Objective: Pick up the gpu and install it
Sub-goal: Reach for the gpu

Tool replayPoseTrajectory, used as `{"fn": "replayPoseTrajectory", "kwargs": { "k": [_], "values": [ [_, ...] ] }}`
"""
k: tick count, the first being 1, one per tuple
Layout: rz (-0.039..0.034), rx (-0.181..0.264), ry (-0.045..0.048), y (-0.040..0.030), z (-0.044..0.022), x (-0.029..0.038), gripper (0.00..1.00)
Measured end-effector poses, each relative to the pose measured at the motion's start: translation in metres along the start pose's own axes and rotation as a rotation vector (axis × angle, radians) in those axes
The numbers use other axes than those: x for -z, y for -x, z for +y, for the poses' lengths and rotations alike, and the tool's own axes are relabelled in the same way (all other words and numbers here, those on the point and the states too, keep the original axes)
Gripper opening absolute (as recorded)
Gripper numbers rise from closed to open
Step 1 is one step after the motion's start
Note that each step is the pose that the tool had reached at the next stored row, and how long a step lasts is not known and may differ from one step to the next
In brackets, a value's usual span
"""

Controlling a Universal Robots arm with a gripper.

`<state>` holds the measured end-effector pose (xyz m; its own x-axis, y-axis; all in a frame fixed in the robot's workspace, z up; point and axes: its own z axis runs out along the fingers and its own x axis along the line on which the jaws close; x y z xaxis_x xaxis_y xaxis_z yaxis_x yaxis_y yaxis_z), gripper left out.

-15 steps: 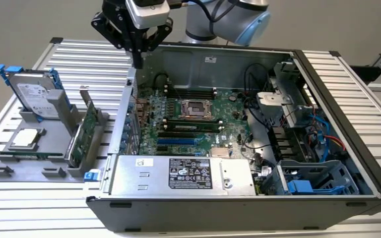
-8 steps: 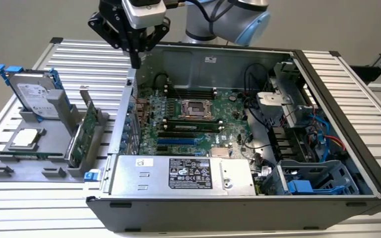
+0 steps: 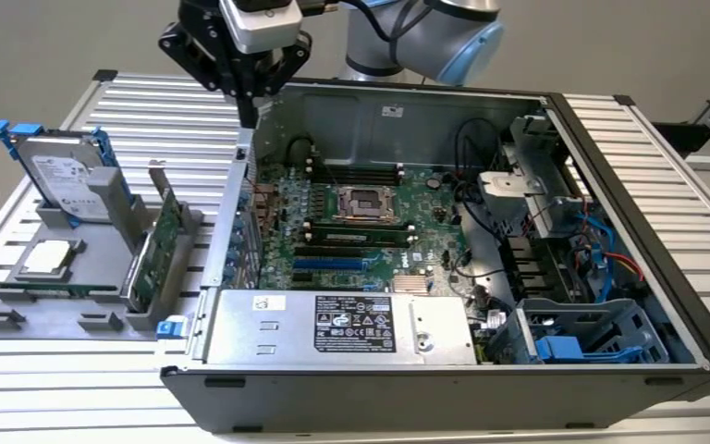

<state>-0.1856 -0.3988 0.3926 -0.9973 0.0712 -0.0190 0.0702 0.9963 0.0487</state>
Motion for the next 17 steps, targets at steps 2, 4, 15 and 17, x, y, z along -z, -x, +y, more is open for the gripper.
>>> {"fn": "replayPoseTrajectory", "kwargs": {
  "k": [2, 4, 15, 17],
  "values": [
    [0.0000, 0.000, 0.0000, -0.0010, -0.0001, 0.0000, 0.00],
    [0.0000, 0.000, 0.0000, -0.0021, -0.0001, 0.0000, 0.00],
    [0.0000, 0.000, 0.0000, -0.0076, -0.0005, 0.0002, 0.00],
    [-0.0001, 0.000, 0.0001, -0.0086, -0.0006, 0.0001, 0.00]
  ]
}}
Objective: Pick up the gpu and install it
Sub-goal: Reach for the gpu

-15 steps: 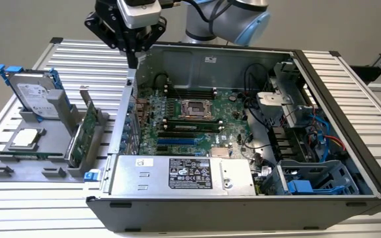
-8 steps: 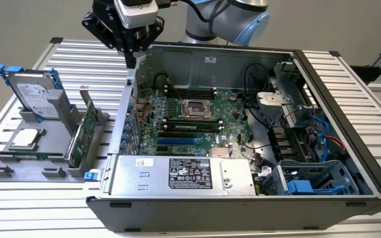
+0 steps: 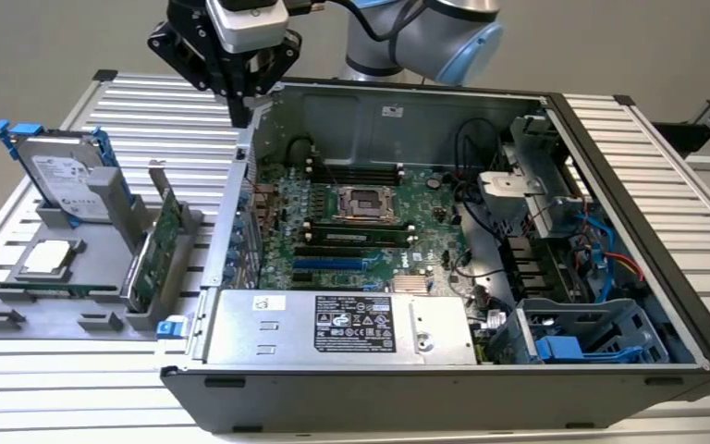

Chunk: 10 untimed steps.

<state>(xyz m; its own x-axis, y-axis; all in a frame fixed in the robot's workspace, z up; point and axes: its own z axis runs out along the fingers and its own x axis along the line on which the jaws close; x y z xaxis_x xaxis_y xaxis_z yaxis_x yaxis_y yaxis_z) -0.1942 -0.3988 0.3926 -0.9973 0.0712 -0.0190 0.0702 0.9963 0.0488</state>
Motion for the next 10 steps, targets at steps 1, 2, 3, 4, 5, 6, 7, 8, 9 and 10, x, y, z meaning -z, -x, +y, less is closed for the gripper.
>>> {"fn": "replayPoseTrajectory", "kwargs": {
  "k": [1, 2, 3, 4, 5, 6, 7, 8, 9, 10],
  "values": [
    [0.0001, 0.000, -0.0001, -0.0005, 0.0000, 0.0000, 0.00],
    [0.0000, 0.000, 0.0000, -0.0010, -0.0001, 0.0000, 0.00],
    [0.0000, 0.000, 0.0000, -0.0015, -0.0001, 0.0000, 0.00],
    [0.0001, 0.000, -0.0001, -0.0020, -0.0001, 0.0001, 0.00],
    [0.0000, 0.000, -0.0001, -0.0025, -0.0002, 0.0001, 0.00],
    [0.0001, 0.000, -0.0001, -0.0030, -0.0002, 0.0001, 0.00],
    [0.0001, 0.000, -0.0001, -0.0035, -0.0002, 0.0001, 0.00],
    [0.0000, 0.000, -0.0001, -0.0040, -0.0003, 0.0001, 0.00],
    [0.0001, 0.000, -0.0001, -0.0045, -0.0003, 0.0001, 0.00],
    [0.0000, 0.000, -0.0001, -0.0051, -0.0003, 0.0001, 0.00]
  ]
}}
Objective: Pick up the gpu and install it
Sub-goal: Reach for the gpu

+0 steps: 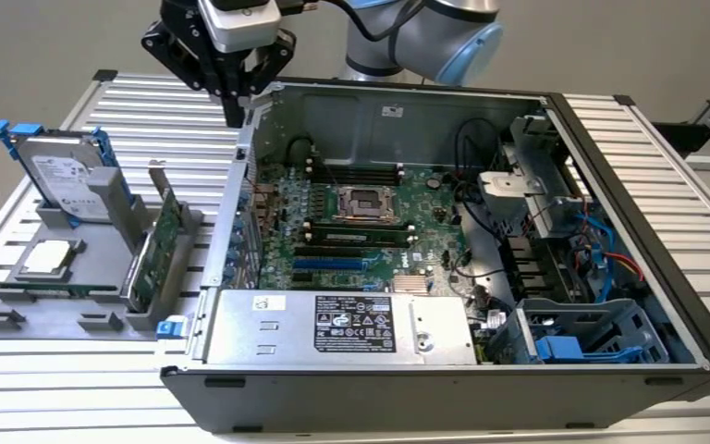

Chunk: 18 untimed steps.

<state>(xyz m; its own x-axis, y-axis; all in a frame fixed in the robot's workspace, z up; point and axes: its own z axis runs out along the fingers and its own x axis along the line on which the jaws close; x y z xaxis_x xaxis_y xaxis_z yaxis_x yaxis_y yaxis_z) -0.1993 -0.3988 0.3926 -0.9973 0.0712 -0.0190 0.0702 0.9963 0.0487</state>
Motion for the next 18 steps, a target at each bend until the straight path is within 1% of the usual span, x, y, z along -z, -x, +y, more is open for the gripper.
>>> {"fn": "replayPoseTrajectory", "kwargs": {
  "k": [18],
  "values": [
    [0.0000, 0.000, 0.0000, -0.0085, -0.0006, 0.0002, 0.00]
  ]
}}
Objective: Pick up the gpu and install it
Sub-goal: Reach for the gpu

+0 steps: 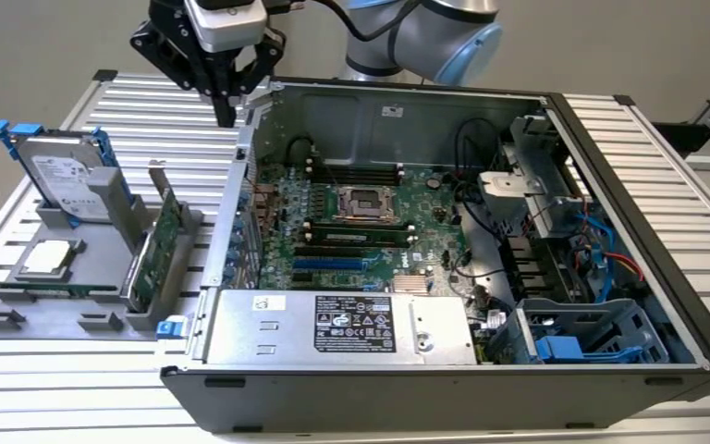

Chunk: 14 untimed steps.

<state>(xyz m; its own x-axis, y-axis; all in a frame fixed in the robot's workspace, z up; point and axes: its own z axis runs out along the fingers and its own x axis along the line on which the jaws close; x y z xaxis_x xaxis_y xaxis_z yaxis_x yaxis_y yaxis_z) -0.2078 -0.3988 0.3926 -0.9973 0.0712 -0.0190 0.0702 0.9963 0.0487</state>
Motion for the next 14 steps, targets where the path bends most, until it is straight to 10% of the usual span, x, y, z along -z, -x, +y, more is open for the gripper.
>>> {"fn": "replayPoseTrajectory", "kwargs": {
  "k": [14],
  "values": [
    [0.0000, 0.000, 0.0000, -0.0078, -0.0006, 0.0002, 0.00]
  ]
}}
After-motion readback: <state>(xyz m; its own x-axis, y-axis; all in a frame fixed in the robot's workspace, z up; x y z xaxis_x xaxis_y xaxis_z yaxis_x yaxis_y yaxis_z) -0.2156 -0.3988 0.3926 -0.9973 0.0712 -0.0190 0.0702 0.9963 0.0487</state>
